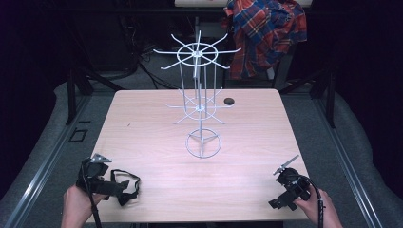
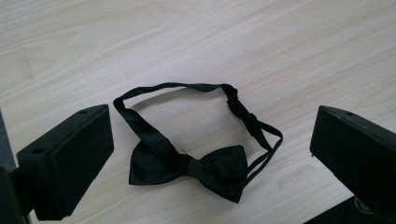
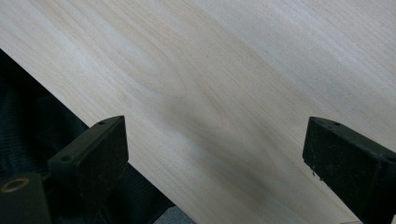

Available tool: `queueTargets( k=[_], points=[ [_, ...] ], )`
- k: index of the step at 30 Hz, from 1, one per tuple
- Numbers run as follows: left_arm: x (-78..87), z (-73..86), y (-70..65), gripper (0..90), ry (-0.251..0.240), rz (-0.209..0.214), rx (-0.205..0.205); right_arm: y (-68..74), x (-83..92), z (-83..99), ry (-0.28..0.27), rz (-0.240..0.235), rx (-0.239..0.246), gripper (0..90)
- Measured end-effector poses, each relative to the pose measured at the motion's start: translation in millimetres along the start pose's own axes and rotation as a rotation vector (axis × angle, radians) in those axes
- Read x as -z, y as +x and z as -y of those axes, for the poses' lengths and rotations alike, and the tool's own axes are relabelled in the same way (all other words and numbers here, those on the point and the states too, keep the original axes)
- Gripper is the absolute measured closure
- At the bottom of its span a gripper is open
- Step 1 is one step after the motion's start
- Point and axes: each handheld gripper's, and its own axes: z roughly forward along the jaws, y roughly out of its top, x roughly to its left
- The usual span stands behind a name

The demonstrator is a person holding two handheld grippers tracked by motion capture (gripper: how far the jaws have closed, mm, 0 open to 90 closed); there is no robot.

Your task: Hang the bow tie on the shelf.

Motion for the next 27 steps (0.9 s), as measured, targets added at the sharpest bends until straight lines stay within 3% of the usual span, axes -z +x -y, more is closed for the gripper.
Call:
queueTargets(
  k=[6,9,10,15,17,23,27],
  points=[
    [-6.5,1.1,-0.2,0.0,0.042,0.007,-0.013,-0.5,-1.3,-0.6,-0.001,-0.001,0.001,6.5],
    [-6.0,1.7,0.3,0.0,0.043,0.005,-0.012,2.6,-3.6,-1.2,-0.031,-0.001,-0.018,6.5],
    [-6.2,1.9,0.2,0.0,0.046,0.006,-0.010,2.5,-4.0,-1.8,-0.027,-0.019,-0.016,6.5],
    [-9.2,1.9,-2.2,0.0,0.069,0.004,-0.031,2.5,-3.7,-2.6,-0.023,-0.014,-0.011,6.6],
    [-9.4,1.6,-2.9,0.0,0.069,0.006,-0.032,2.1,-2.4,-4.0,0.006,0.000,0.012,6.6],
    [-12.2,-0.8,-5.8,0.0,0.075,-0.022,-0.043,1.8,-4.6,-1.6,-0.011,-0.011,-0.007,6.5],
    [-15.5,-2.2,-7.0,0.0,0.090,-0.014,-0.046,2.2,-4.8,-1.1,-0.007,-0.009,-0.004,6.5]
  ],
)
